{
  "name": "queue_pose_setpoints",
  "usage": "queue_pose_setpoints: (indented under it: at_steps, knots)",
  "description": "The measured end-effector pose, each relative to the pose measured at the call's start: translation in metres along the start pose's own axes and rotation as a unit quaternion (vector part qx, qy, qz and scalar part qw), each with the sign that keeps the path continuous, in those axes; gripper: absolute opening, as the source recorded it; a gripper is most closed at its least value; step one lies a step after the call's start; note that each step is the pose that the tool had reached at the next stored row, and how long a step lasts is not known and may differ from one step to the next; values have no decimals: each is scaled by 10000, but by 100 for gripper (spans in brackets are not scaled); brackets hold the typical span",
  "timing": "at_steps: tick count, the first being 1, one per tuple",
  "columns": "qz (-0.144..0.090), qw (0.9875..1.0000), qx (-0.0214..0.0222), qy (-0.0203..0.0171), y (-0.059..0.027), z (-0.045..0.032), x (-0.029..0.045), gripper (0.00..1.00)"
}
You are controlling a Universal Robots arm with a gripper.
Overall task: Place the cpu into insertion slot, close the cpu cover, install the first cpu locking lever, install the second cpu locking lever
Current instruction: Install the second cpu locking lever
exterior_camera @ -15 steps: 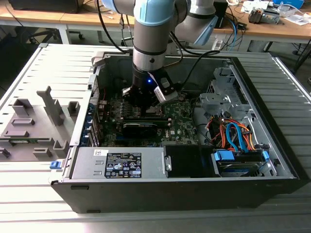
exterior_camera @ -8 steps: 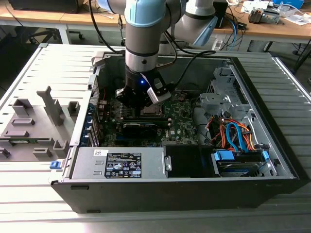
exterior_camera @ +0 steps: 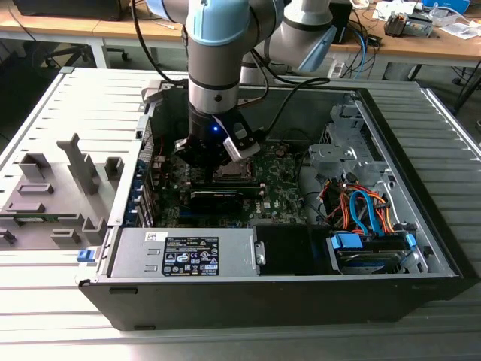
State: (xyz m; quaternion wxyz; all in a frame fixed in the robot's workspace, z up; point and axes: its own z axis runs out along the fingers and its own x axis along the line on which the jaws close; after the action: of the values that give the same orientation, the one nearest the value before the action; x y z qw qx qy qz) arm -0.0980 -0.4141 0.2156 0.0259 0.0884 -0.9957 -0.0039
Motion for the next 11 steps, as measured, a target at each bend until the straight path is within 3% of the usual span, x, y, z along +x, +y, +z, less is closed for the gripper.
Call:
queue_pose_setpoints:
  at_steps: [11]
  knots:
    - [-116,9999,-7,0,15,43,-5,11]
